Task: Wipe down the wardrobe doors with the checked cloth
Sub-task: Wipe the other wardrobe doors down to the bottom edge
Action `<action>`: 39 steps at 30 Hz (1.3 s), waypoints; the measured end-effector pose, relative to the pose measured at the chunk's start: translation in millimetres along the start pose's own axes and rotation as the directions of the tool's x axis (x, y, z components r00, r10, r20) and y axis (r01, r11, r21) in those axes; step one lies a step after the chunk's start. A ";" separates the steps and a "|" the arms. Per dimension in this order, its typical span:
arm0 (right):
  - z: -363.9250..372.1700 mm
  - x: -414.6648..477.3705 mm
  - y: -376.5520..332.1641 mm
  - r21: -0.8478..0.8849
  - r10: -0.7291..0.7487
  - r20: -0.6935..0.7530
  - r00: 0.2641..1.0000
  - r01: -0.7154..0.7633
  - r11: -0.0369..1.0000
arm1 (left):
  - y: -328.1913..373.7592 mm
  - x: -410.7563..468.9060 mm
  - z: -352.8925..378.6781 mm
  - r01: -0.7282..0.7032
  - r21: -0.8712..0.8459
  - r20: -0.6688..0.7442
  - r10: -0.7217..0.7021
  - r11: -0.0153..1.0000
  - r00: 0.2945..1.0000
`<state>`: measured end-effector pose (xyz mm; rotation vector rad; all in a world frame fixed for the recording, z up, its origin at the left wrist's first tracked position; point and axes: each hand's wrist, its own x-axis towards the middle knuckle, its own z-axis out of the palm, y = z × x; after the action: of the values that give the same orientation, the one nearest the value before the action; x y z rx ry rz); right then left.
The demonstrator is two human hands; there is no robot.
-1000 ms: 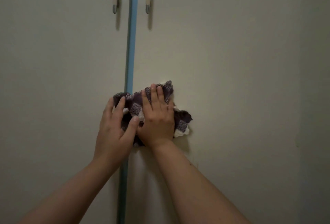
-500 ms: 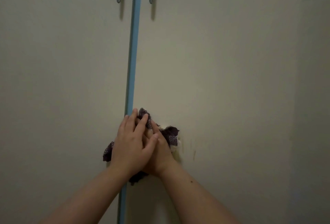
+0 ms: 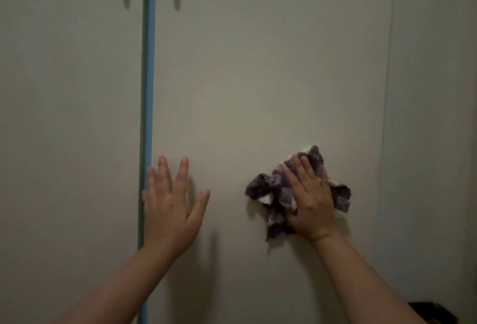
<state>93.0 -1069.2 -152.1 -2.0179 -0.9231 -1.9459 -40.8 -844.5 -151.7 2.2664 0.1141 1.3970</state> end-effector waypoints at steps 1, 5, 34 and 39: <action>-3.8 -2.4 12.7 0.007 0.043 -0.010 0.999 -0.043 0.999 | 0.7 0.8 0.9 0.025 0.042 0.011 -0.026 0.999 1.000; -13.4 -11.7 47.2 0.033 0.199 -0.035 0.979 -0.198 0.980 | -1.3 1.3 4.3 0.044 0.199 0.056 -0.056 0.979 0.997; -27.7 35.7 78.0 0.064 0.537 -0.068 0.841 -0.533 0.844 | -3.6 11.0 -1.7 -0.116 0.423 0.007 0.125 0.899 0.992; -29.7 71.9 98.6 0.047 0.502 -0.062 0.863 -0.500 0.865 | 0.8 11.7 -1.2 -0.076 0.446 0.012 0.079 0.892 0.997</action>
<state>118.3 -1141.4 -52.4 -1.9075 -0.3485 -1.6822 -36.3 -841.2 -141.3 2.6617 0.3886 1.5452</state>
